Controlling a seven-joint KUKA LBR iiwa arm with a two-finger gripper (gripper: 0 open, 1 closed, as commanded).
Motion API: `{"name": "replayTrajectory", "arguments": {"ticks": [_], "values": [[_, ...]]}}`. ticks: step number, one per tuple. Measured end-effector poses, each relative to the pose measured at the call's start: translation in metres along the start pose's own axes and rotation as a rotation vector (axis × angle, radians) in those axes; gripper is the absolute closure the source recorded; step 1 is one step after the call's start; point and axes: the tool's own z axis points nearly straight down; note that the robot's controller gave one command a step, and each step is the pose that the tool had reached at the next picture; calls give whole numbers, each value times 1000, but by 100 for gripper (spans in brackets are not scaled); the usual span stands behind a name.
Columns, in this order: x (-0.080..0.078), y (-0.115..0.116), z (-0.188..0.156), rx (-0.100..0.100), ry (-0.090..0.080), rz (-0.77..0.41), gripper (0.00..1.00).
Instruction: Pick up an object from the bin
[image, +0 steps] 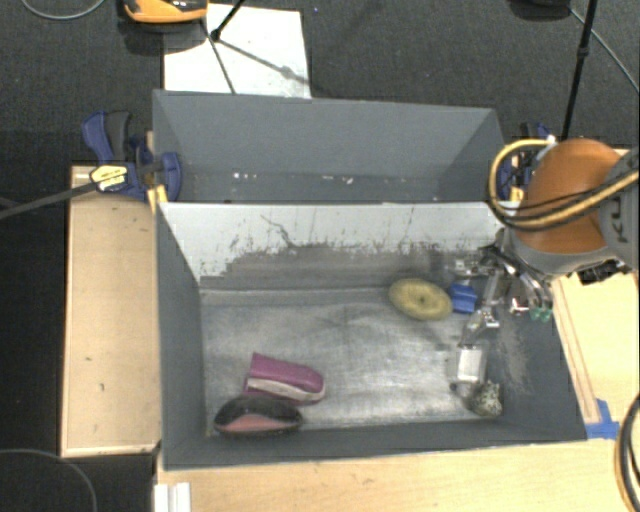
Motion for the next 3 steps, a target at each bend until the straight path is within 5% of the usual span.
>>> {"name": "replayTrajectory", "arguments": {"ticks": [1, 2, 3], "values": [[7, -7, 30, -1, 0, 153, 0], [7, -7, 29, 1, -2, 148, 100], [5, -12, -137, 4, -11, -129, 100]]}}
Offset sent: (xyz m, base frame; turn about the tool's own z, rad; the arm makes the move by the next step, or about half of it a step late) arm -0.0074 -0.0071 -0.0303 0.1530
